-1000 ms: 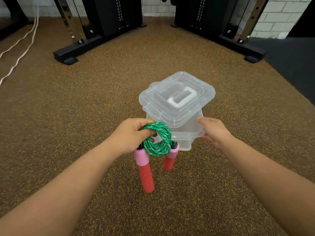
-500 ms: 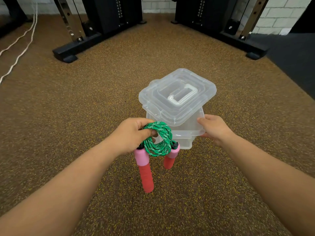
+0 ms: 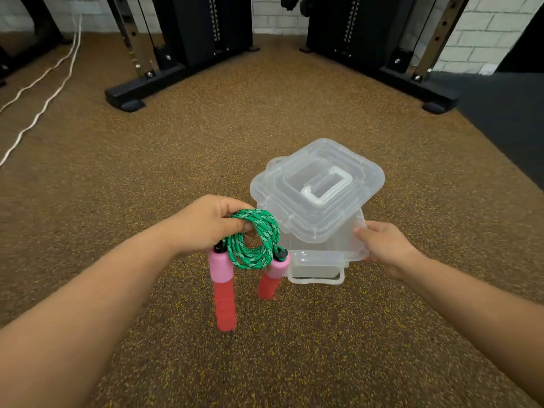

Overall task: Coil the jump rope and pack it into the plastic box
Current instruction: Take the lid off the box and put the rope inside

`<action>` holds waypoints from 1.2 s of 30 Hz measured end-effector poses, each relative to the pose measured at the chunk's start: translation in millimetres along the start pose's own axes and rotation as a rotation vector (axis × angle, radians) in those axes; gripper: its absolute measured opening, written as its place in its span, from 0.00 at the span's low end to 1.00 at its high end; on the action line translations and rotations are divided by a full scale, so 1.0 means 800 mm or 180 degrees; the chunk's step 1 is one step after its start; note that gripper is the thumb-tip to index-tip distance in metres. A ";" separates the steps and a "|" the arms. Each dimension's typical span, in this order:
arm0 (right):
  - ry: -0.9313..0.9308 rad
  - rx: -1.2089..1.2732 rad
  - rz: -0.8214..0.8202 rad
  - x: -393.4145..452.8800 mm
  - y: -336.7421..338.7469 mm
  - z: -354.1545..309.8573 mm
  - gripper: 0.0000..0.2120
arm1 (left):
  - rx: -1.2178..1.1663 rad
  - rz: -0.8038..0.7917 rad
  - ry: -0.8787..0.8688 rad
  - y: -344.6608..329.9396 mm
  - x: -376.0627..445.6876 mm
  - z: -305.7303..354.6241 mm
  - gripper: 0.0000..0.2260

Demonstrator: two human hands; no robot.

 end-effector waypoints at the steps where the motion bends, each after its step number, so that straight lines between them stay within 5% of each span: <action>1: -0.0020 0.0002 -0.0025 -0.006 -0.001 0.003 0.10 | 0.0019 -0.0009 0.0027 0.000 -0.003 -0.001 0.12; 21: -0.0033 0.0253 -0.0598 -0.045 -0.004 0.018 0.11 | 0.0092 -0.0202 -0.0017 -0.023 0.008 0.019 0.10; 30: 0.0068 0.1136 -0.0415 -0.017 0.006 0.009 0.06 | 0.0121 -0.0398 -0.0013 -0.050 0.036 0.033 0.10; 36: 0.0026 0.1629 -0.0227 0.012 0.015 0.014 0.18 | -0.0080 -0.0449 -0.0054 -0.065 0.046 0.043 0.10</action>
Point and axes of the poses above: each hand's wrist, its own x-axis towards the middle knuckle, its own y-axis out of the back of the hand, z = x × y, the point moved 4 cm from there along x, towards the middle knuckle, and after that the axes turned 13 degrees about -z, right-handed, at the moved point
